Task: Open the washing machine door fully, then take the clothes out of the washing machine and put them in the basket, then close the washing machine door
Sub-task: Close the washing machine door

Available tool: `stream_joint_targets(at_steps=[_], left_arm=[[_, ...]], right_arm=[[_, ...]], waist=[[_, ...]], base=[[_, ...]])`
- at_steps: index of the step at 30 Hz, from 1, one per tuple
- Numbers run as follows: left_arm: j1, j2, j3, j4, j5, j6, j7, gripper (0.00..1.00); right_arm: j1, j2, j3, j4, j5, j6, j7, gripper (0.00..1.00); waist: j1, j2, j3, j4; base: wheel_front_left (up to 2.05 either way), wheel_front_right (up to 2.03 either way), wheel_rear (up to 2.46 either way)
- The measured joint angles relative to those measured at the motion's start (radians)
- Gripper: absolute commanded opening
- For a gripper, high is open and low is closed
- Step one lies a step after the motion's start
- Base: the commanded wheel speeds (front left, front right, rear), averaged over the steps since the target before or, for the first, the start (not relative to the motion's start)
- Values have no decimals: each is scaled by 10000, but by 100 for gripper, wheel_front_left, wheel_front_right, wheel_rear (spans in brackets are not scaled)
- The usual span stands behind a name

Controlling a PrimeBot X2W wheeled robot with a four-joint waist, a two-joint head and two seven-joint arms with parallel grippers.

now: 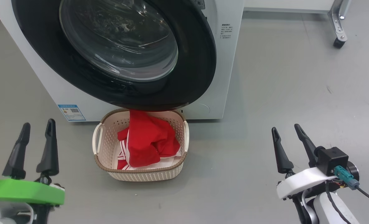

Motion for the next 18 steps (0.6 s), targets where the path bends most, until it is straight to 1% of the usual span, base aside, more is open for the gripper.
stream_joint_targets(at_steps=[3, 8, 10, 14, 18], left_arm=[[354, 23, -259, 207, 834, 58, -309, 100], [937, 77, -732, 612, 2096, 539, -658, 100], [1156, 77, -915, 715, 2439, 727, -767, 100], [1396, 92, -1302, 972, 3183, 966, -953, 100], [1426, 86, -1609, 1074, 3645, 1174, -1164, 100]], right_arm=[[136, 0, 8, 23, -12, 0, -2, 100], [500, 4, -6, 82, -12, -2, -2, 100], [651, 13, -10, 88, -12, -4, -2, 100], [845, 27, -17, 88, -12, -38, 0, 100], [939, 35, -17, 75, -12, -44, -2, 100]], waist=[[0, 0, -179, -6], [0, 0, -470, -50], [0, 0, -567, -74], [0, 0, -714, -118], [0, 0, -764, -147]], base=[[0, 0, 0], [0, 0, 0], [0, 0, 0], [0, 0, 0], [0, 0, 0]])
